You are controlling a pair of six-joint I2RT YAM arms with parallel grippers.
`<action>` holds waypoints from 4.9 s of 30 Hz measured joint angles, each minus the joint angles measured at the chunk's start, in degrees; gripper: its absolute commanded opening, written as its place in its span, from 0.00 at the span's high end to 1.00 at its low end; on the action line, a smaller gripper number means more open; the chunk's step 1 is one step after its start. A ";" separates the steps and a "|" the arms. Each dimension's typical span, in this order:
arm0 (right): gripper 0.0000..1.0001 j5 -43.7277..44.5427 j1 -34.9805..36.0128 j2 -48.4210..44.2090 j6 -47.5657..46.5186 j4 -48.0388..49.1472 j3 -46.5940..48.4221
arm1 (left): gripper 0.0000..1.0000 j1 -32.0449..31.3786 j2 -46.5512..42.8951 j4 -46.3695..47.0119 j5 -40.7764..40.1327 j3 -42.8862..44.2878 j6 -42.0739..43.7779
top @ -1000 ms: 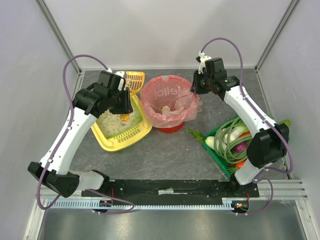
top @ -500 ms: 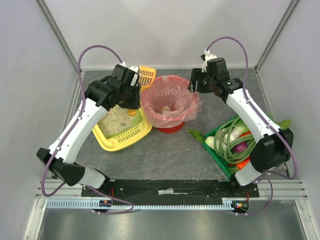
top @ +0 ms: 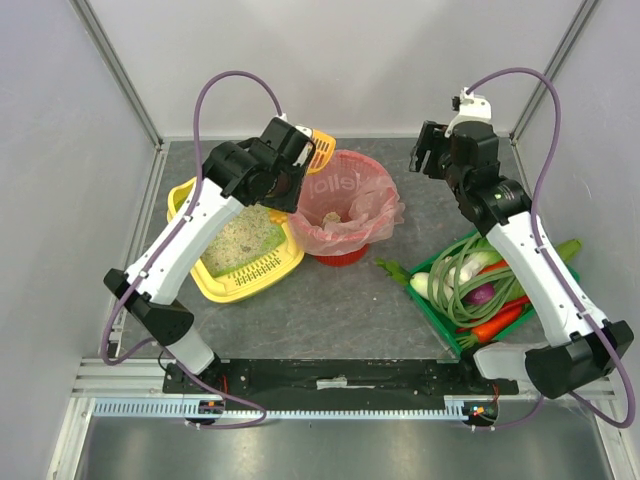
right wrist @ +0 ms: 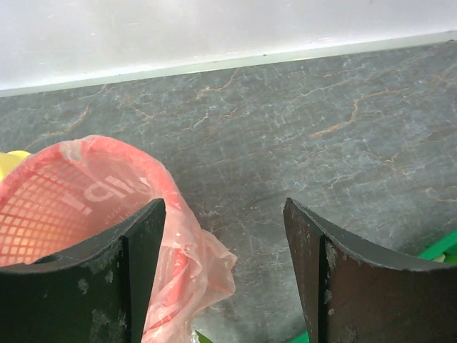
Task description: Clean the litter box
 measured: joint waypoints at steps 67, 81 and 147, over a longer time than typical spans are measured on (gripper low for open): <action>0.21 -4.31 0.00 -28.44 -16.33 20.57 -33.14 | 0.98 -18.67 4.48 -2.51 -49.00 -15.30 15.23; 0.18 -3.17 0.00 -32.35 -16.33 22.27 -34.97 | 0.98 -21.40 5.46 -2.54 -58.84 -19.10 23.54; 0.16 -3.50 0.00 -34.21 -15.74 23.10 -36.89 | 0.98 -23.41 -5.05 -2.32 -36.94 -13.97 5.68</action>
